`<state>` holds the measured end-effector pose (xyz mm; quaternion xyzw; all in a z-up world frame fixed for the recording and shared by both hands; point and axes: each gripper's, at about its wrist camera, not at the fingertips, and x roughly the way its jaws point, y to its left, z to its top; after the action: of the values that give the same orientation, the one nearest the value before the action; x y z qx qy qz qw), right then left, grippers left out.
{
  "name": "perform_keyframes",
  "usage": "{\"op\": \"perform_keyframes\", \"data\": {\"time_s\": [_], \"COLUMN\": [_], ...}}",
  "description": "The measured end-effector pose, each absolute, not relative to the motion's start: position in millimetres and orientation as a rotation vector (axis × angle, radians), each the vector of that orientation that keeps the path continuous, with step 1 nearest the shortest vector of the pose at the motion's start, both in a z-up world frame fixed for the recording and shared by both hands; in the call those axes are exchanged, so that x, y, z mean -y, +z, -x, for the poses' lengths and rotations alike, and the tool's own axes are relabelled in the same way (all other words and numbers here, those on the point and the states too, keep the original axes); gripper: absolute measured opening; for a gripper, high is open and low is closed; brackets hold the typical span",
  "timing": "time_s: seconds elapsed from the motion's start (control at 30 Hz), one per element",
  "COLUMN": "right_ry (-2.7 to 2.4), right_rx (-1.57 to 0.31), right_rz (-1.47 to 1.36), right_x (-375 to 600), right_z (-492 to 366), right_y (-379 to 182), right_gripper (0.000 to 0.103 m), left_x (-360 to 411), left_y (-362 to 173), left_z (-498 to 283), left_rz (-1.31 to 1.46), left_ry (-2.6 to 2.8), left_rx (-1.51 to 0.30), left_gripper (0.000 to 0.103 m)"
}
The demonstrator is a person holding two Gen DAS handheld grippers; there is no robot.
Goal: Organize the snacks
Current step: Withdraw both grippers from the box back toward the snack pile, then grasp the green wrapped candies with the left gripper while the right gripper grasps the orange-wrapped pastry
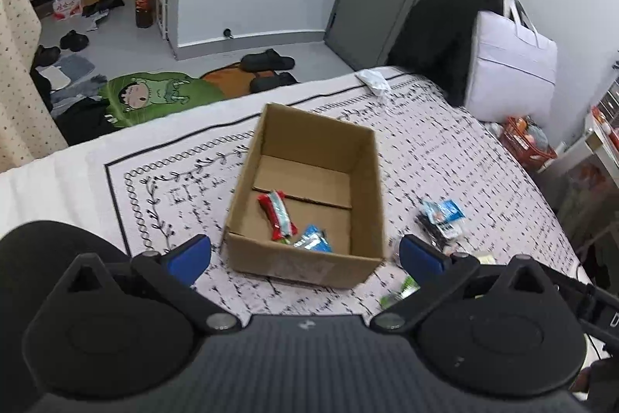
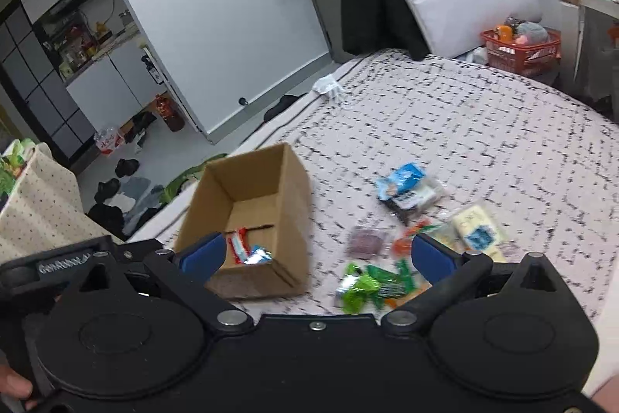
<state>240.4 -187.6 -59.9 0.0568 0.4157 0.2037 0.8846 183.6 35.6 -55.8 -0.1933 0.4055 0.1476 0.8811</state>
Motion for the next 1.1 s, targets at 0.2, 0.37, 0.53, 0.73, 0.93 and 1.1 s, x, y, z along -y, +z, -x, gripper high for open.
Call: {"op": "perform_keyframes", "data": {"time_s": [0.2,0.37,0.53,0.73,0.93,1.1], "right_ry": [0.360,0.348,0.298,0.251,0.199,0.189], "right_rx": [-0.906,-0.906,-0.946,-0.982,-1.016,-1.081], "right_rz": [-0.116,-0.122,-0.167,-0.234,-0.332,-0.440], "right_x": [217.7,224.5,232.4,246.6,254.7,261.8], "right_z": [-237.0,-236.4,-244.0,-246.9,-255.0,-261.1], "right_y": [-75.1,-76.9,-87.4,-101.2,-115.2,-132.6], "right_gripper": [0.103,0.103,0.103,0.103,0.092,0.074], "left_x": [-13.5,2.6,16.3,33.9,46.7,55.7], "left_y": [-60.8,-73.9,-80.6,-93.9,-112.5,-127.9], "left_z": [-186.0,-188.9,-191.5,-196.1,-202.1,-210.3], "left_rz": [0.376,0.391,0.385,0.362,0.358,0.345], "left_ry": [0.274,0.255,0.244,0.225,0.207,0.186], "left_rx": [-0.864,-0.878,-0.871,-0.878,-0.891,-0.906], "left_gripper": [0.103,0.103,0.103,0.103,0.100,0.089]}}
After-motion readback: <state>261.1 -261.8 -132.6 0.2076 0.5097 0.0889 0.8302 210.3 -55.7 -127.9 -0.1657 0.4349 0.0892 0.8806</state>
